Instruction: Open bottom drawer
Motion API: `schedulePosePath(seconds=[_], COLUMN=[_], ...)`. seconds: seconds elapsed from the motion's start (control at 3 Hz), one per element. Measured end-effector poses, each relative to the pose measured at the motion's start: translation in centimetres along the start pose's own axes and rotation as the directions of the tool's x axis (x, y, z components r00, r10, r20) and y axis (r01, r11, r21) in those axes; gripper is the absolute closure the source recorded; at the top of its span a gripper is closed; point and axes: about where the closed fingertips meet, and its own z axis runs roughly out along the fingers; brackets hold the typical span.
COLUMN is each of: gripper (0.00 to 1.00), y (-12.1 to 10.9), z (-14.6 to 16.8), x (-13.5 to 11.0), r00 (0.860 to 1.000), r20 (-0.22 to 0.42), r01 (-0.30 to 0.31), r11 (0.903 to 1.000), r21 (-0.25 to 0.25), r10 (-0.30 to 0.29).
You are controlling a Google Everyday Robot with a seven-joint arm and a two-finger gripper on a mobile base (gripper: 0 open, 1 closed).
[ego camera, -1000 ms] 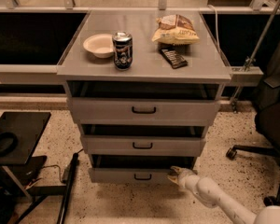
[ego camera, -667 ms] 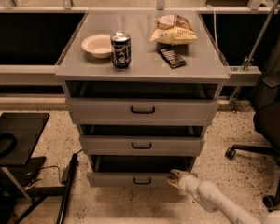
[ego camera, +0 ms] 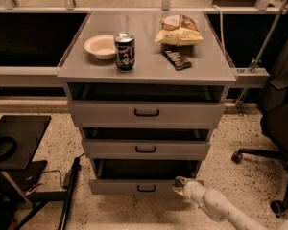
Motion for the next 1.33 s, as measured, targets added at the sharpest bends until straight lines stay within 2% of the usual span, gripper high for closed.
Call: schedulePosePath(seconds=[1.33], gripper=[1.0], y=[1.5], z=[-1.5], x=[-0.2], r00=[1.0], r20=[-0.002], r01=[0.009], r11=[1.0], r21=[0.003], r10=[-0.009])
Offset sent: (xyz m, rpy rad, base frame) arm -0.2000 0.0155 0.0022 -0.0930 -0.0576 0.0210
